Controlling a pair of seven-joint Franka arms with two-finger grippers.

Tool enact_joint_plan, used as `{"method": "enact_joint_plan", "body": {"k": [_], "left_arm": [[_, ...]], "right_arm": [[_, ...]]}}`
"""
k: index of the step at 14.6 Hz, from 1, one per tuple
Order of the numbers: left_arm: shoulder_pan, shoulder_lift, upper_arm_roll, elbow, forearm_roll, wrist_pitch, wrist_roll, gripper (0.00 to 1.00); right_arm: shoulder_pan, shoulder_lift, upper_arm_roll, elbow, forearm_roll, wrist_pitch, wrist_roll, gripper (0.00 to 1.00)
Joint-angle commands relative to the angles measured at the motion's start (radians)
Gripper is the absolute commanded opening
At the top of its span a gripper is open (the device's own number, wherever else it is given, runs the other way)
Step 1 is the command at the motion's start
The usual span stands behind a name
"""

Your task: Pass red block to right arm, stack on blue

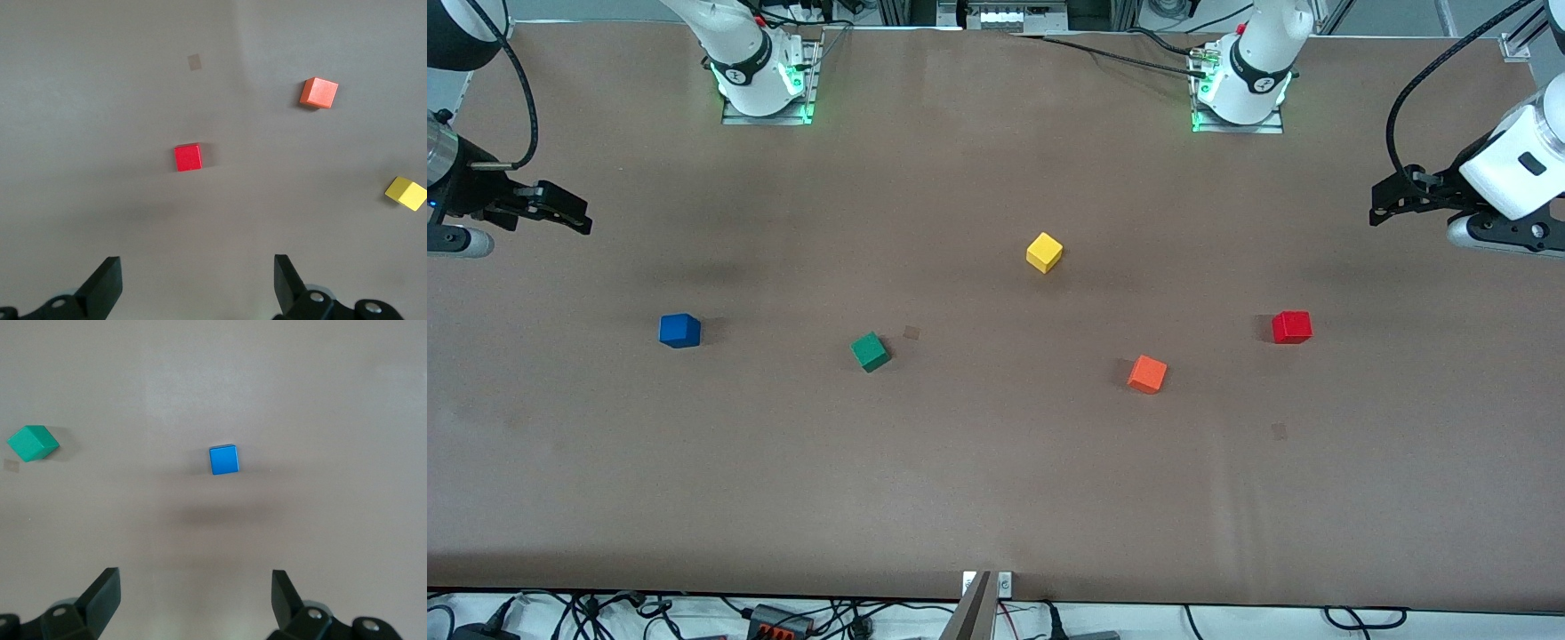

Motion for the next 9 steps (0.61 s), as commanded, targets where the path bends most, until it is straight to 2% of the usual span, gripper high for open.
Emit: {"method": "enact_joint_plan", "body": {"k": [1,9], "left_arm": [[-0.002,0.016,-0.001,0.036,0.002,-0.027,0.017,1.00],[-0.003,0.016,-0.001,0.037,0.002,-0.027,0.017,1.00]], "right_arm": [[0.008,-0.009,0.000,0.000,-0.008,-0.013,-0.011,1.00],[0.022,-0.004,0.001,0.003,0.000,-0.006,-0.009,1.00]]}}
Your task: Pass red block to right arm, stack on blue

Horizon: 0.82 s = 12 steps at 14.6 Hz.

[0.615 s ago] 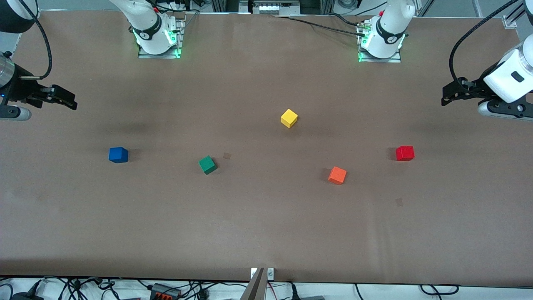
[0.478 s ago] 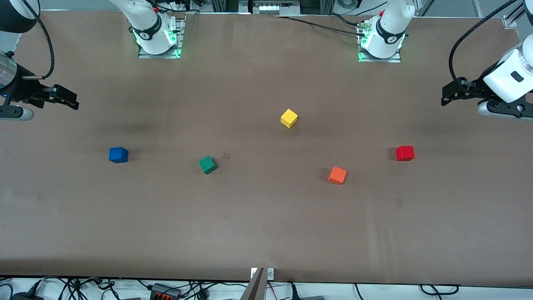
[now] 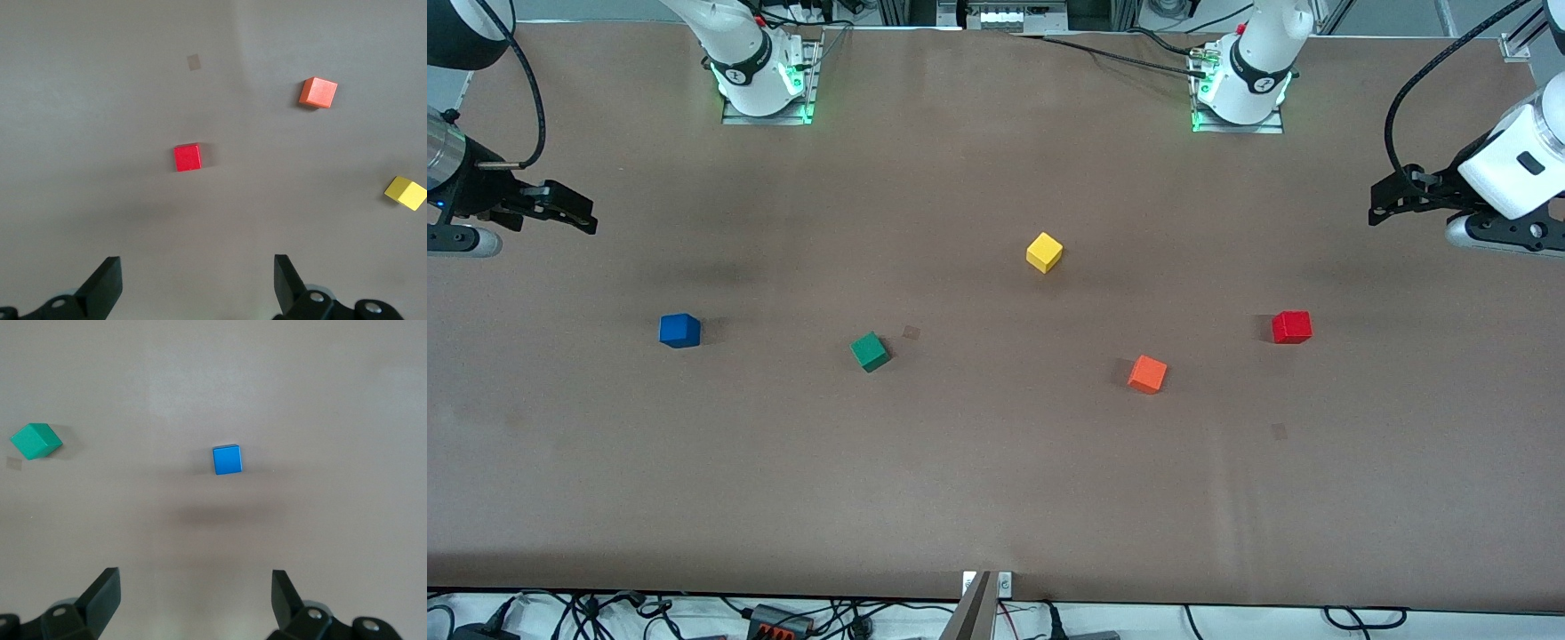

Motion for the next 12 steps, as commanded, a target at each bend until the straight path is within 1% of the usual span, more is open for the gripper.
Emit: {"method": "enact_joint_plan", "body": {"k": [1,4,5,6,7,9,12], "left_arm": [[-0.003,0.018,-0.001,0.043,0.001,-0.025,0.017,1.00],[0.006,0.058,0.010,0.068,0.001,-0.023,0.020,1.00],[0.007,0.068,0.010,0.077,-0.016,-0.016,0.020,1.00],[0.009,0.108,0.011,0.110,-0.045,-0.017,0.027,1.00],[0.018,0.119,0.013,0.146,-0.044,-0.028,0.027,1.00],[0.073,0.118,0.007,0.155,-0.051,-0.059,0.027,1.00],[0.066,0.127,0.001,0.163,-0.048,-0.057,0.029,1.00]], "right_arm": [[0.011,-0.001,0.001,0.003,0.000,-0.007,-0.009,1.00],[0.006,0.004,-0.001,0.004,0.000,-0.001,-0.009,1.00],[0.006,0.005,-0.001,0.005,0.000,0.004,-0.009,1.00],[0.004,0.005,-0.001,0.005,0.000,0.016,-0.008,1.00],[0.003,0.010,-0.002,0.006,0.000,0.019,-0.008,1.00],[0.001,0.011,-0.002,0.006,0.000,0.019,-0.008,1.00],[0.003,0.011,-0.002,0.006,0.000,0.019,-0.008,1.00]]}}
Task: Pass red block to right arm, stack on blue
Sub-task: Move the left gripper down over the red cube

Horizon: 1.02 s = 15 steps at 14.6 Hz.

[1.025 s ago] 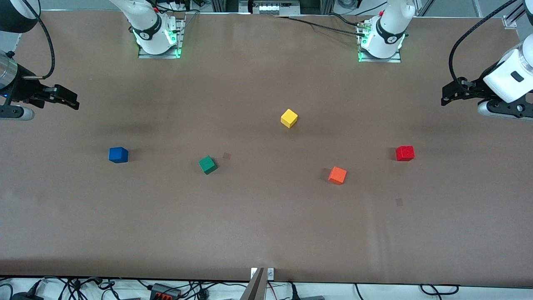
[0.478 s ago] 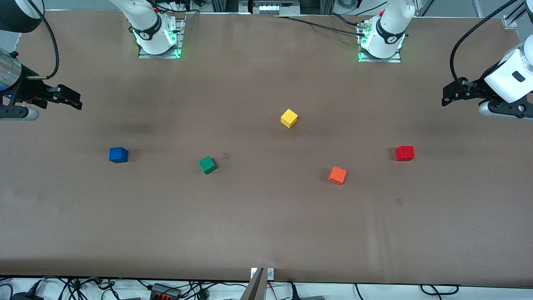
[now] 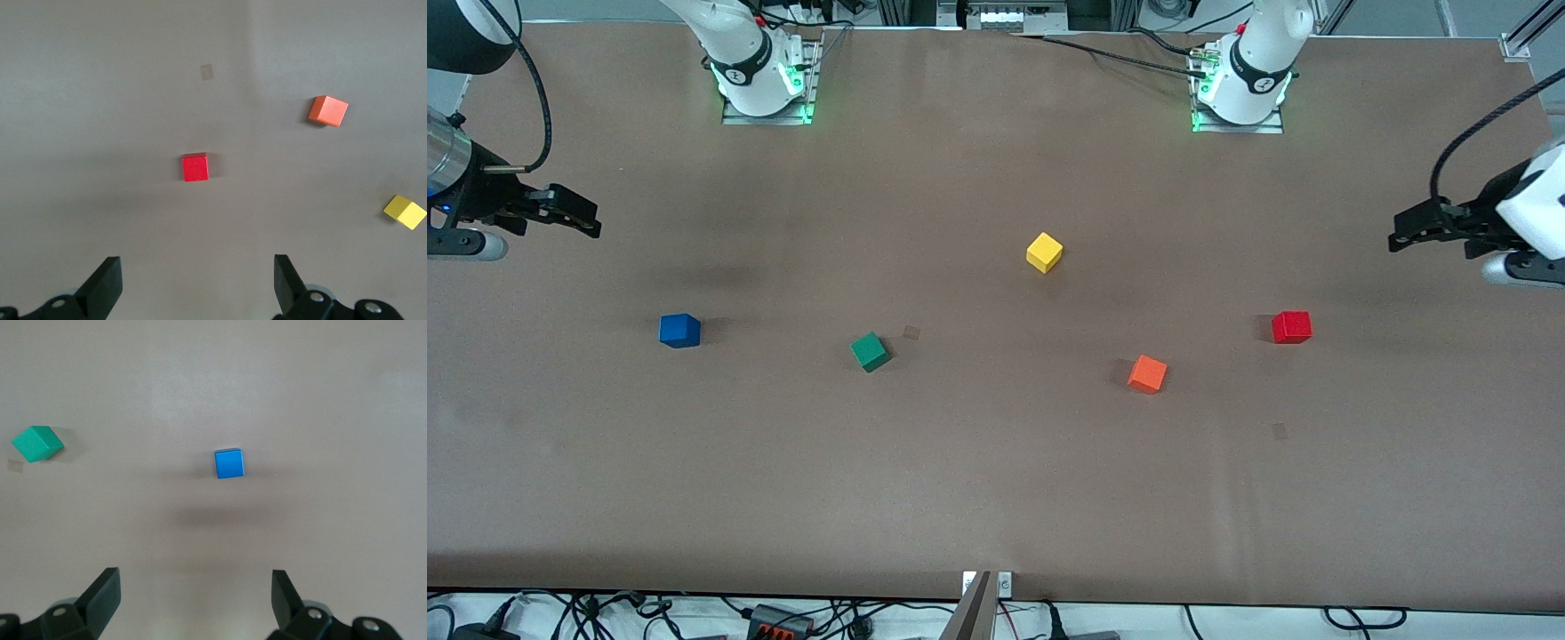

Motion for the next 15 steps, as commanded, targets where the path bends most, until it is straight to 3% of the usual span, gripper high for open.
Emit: {"method": "enact_joint_plan", "body": {"k": [1,5,9,11,13,15], "left_arm": [[-0.001,0.020,-0.010,0.044,-0.013,-0.033,0.009,1.00],[-0.013,0.018,-0.033,0.045,-0.002,-0.121,-0.008,1.00],[-0.016,0.032,-0.034,0.045,-0.005,-0.118,-0.008,1.00],[-0.027,0.092,-0.034,0.056,-0.016,-0.106,-0.011,1.00],[-0.018,0.150,-0.030,0.141,-0.015,-0.091,-0.007,1.00],[0.008,0.207,-0.024,0.139,-0.019,-0.080,-0.004,1.00]], "right_arm": [[0.001,0.003,0.000,0.006,0.000,0.004,-0.008,1.00],[0.004,0.001,0.002,0.006,0.000,0.004,-0.008,1.00],[0.006,0.000,0.003,0.006,0.000,0.003,-0.008,1.00],[0.006,0.000,0.003,0.006,0.000,0.003,-0.008,1.00],[0.006,0.000,0.003,0.006,0.000,0.001,-0.008,1.00],[0.006,0.000,0.003,0.006,0.000,0.003,-0.008,1.00]]}}
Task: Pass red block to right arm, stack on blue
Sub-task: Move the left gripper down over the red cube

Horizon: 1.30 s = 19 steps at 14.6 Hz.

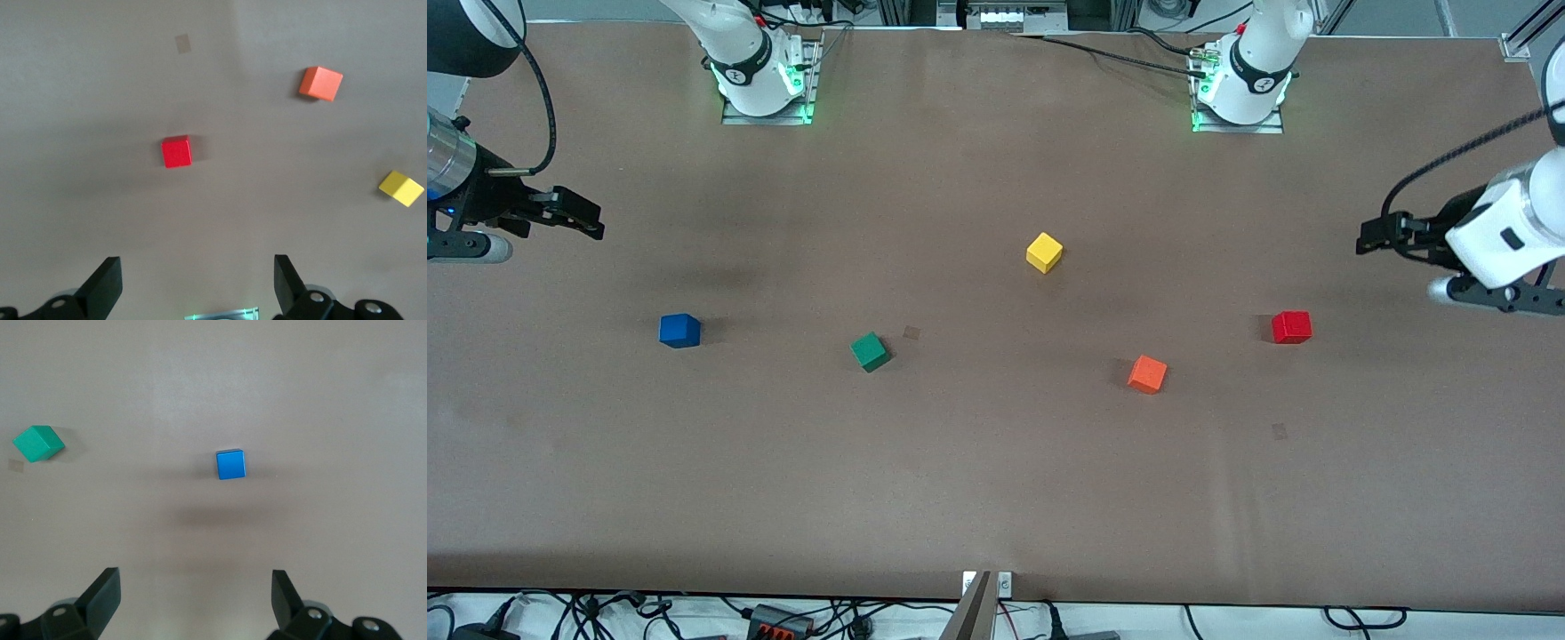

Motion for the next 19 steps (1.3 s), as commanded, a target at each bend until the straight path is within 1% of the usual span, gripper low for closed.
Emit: {"method": "enact_joint_plan", "body": {"k": [1,2,3,5,8,11,13,15,17,19], "left_arm": [[0.037,0.109,0.005,0.073,-0.018,0.003,0.002,1.00],[0.043,0.126,0.006,0.058,-0.012,0.047,0.008,1.00],[0.043,0.132,0.008,0.013,-0.002,0.095,0.008,1.00],[0.046,0.120,0.009,-0.127,0.000,0.228,0.008,1.00],[0.046,0.069,0.003,-0.338,0.000,0.463,0.001,1.00],[0.049,0.060,0.005,-0.494,0.000,0.676,-0.001,1.00],[0.049,0.066,0.003,-0.539,0.000,0.771,-0.004,1.00],[0.046,0.086,0.003,-0.567,0.000,0.810,-0.007,1.00],[0.049,0.089,0.005,-0.623,0.000,0.841,-0.007,1.00],[0.049,0.100,0.006,-0.692,0.014,0.949,-0.007,1.00]], "right_arm": [[0.003,-0.001,0.001,0.006,0.000,0.001,-0.008,1.00],[0.003,-0.003,0.001,0.006,0.000,0.001,-0.008,1.00],[0.003,-0.003,0.001,0.006,0.000,-0.002,-0.008,1.00],[0.003,-0.003,0.001,0.006,0.000,0.000,-0.008,1.00],[0.004,-0.003,0.001,0.006,0.000,0.000,-0.008,1.00],[0.004,-0.001,0.001,0.006,0.000,0.000,-0.006,1.00],[0.004,-0.003,0.001,0.006,0.000,0.000,-0.006,1.00],[0.004,-0.003,0.001,0.006,0.000,0.000,-0.006,1.00],[0.004,-0.001,0.001,0.006,0.000,0.001,-0.006,1.00],[0.003,0.000,0.001,0.006,-0.002,0.000,-0.006,1.00]]}}
